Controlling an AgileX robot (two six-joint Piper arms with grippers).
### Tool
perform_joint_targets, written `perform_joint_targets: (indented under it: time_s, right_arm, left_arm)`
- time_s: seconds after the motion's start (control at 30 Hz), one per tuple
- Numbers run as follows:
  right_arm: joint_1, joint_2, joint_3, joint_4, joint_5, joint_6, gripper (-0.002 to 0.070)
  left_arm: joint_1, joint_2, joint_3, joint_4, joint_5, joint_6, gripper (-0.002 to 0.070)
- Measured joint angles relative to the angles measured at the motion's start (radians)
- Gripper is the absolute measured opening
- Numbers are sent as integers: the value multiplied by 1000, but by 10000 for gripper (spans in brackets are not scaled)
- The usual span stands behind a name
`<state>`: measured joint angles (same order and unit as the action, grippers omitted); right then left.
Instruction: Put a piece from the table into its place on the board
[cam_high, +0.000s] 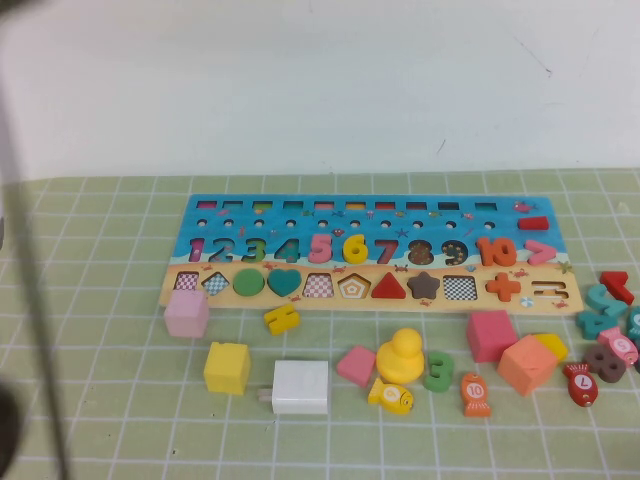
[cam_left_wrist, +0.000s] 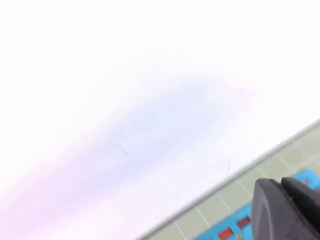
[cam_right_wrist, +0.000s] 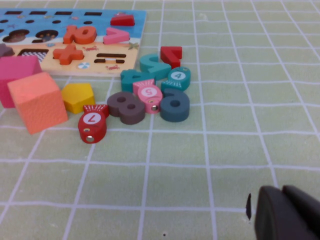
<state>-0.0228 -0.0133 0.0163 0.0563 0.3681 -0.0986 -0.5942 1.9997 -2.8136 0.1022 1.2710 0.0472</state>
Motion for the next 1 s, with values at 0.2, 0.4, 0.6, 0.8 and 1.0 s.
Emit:
perform_joint_targets:
  time_s: [0.2, 0.4, 0.6, 0.8, 1.0]
  right_arm:
    - [0, 0, 0, 0, 0, 0, -3]
    - [0, 0, 0, 0, 0, 0, -3]
    - [0, 0, 0, 0, 0, 0, -3]
    - [0, 0, 0, 0, 0, 0, -3]
    - [0, 0, 0, 0, 0, 0, -3]
  left_arm:
    - [-149, -204, 129, 186, 0, 25, 0]
    - [-420, -368, 375, 573, 0, -40, -1]
    - [-615, -557, 630, 752, 0, -176, -1]
    - [-665, -779, 890, 798, 0, -260, -1]
    - [-665, -975, 1183, 839, 0, -378, -1]
